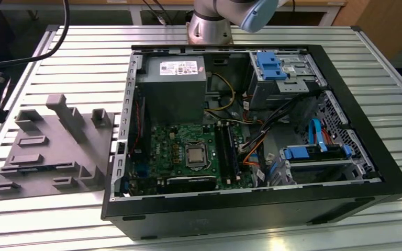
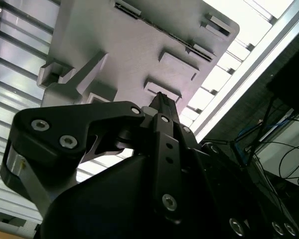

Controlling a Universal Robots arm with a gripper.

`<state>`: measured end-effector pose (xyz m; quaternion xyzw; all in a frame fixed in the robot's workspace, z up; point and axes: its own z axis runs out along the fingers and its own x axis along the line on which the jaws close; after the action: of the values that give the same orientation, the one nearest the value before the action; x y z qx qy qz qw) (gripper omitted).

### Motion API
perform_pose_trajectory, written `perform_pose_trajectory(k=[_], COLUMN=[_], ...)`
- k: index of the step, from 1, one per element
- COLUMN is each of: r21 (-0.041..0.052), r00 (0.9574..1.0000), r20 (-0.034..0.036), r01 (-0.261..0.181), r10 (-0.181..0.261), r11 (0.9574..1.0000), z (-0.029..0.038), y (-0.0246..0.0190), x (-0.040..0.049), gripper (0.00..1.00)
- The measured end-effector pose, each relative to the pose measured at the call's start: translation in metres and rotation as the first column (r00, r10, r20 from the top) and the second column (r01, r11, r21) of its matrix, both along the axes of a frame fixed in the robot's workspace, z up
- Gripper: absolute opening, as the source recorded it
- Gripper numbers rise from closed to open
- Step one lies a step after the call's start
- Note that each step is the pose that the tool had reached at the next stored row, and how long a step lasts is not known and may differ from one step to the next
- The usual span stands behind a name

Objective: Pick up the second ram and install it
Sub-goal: 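Pick up the second ram and move it above second insertion slot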

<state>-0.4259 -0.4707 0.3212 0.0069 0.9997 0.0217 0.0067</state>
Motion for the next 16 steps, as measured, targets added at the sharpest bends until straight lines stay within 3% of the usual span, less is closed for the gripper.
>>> perform_pose_trajectory(k=[16], r21=[-0.0002], r00=[0.9975], r20=[-0.0001], r01=[-0.071], r10=[0.071], r11=[0.9975], z=[0.0], y=[0.0], x=[-0.0012], gripper=[0.11])
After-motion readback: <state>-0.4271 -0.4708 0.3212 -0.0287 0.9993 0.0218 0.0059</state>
